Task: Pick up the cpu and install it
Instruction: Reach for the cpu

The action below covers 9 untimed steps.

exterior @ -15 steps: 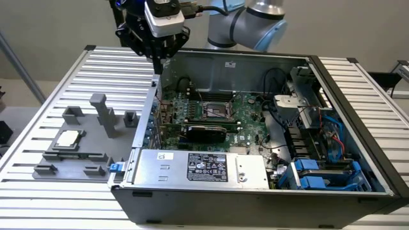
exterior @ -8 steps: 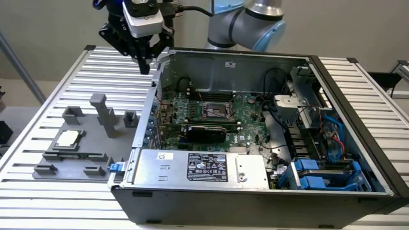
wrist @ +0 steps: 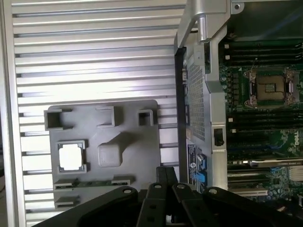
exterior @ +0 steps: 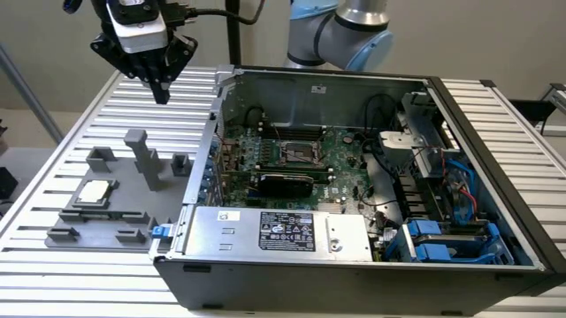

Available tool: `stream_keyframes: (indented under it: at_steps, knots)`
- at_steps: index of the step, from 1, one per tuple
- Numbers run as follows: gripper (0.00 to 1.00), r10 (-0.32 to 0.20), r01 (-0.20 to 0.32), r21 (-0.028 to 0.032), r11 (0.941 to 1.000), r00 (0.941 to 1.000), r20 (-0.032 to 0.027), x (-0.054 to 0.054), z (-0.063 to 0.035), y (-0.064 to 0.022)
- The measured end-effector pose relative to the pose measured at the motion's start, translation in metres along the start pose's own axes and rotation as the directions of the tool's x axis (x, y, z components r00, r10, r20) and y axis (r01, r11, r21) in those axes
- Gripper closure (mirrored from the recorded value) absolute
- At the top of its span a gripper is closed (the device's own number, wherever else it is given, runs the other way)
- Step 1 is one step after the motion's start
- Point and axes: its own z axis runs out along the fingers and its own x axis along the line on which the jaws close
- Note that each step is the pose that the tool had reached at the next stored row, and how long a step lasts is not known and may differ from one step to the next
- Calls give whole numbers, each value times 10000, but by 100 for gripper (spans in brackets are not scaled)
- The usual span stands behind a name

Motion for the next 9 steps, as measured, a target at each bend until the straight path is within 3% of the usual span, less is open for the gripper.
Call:
stream_keyframes:
  at_steps: [9]
  knots:
    - [89,1,-1,0,10000,10000,0,408,13,-48]
